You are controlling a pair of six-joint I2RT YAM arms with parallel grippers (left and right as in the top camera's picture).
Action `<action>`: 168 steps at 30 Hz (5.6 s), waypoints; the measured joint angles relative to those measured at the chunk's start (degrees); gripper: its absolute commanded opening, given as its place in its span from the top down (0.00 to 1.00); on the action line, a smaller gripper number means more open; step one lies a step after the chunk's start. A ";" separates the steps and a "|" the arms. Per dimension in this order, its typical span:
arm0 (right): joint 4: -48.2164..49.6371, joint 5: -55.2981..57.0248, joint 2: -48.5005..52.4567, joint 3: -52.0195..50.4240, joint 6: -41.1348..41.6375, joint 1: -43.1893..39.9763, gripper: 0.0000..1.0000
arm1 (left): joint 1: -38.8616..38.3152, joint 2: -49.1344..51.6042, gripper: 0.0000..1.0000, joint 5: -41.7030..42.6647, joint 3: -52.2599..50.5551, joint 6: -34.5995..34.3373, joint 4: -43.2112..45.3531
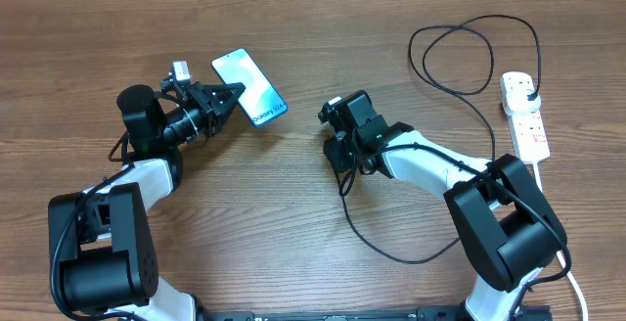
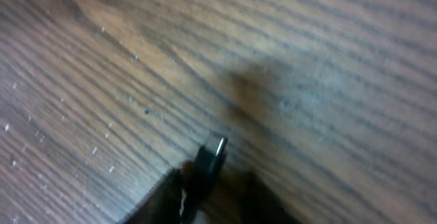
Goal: Plug charger to phone and switch on socket
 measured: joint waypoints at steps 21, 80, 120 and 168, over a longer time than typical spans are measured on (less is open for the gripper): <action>-14.32 -48.81 -7.54 6.84 1.55 -12.79 0.96 | -0.22 0.00 0.96 5.68 0.00 -1.31 3.48; 1.11 -68.37 -8.59 5.53 30.51 -14.40 0.96 | -10.10 0.04 0.96 1.46 0.00 -24.50 21.94; 1.20 -67.56 -8.59 5.53 30.49 -14.40 0.96 | -10.56 0.04 0.95 1.03 0.00 -24.48 22.05; 1.92 -62.99 -8.59 5.20 34.64 -13.97 0.96 | -10.73 0.07 0.96 1.88 0.07 -14.73 23.63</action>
